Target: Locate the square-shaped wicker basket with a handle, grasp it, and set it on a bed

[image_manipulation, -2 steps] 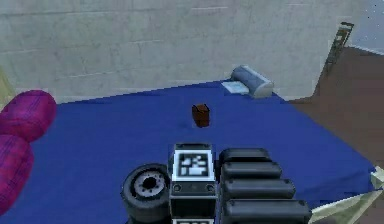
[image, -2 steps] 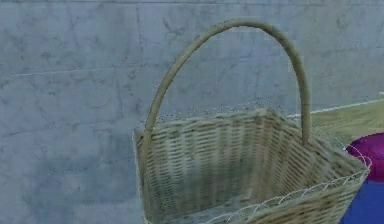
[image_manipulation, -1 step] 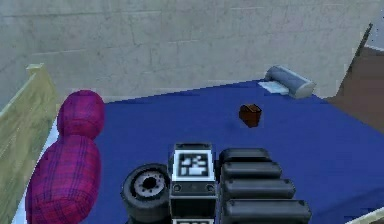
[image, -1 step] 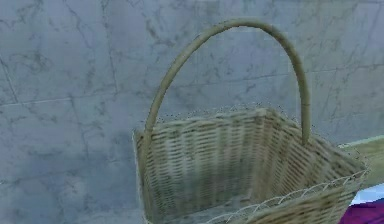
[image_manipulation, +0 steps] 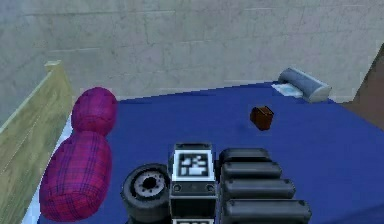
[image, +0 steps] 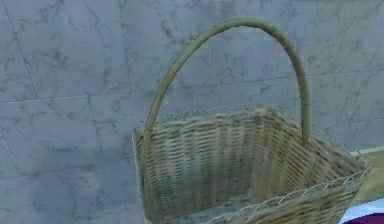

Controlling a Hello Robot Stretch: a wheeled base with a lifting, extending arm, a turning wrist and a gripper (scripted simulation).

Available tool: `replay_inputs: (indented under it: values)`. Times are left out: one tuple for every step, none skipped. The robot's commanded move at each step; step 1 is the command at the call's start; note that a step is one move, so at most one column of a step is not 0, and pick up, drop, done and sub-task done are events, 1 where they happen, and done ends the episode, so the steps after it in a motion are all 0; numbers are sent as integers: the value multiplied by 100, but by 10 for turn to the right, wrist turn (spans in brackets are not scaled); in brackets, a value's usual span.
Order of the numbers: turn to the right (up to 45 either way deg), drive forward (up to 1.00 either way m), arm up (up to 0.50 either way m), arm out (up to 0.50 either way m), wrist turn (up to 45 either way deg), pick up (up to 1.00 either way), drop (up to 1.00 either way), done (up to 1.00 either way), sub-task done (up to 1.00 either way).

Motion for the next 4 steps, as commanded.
replay_inputs:
  values:
    - [0, 0, 0, 48, 0, 0, 0, 0, 0]
    - [0, 0, 0, 0, 450, 0, 0, 0, 0]
    - [0, 0, 0, 0, 450, 0, 0, 0, 0]
    - [0, 0, 0, 0, 450, 0, 0, 0, 0]
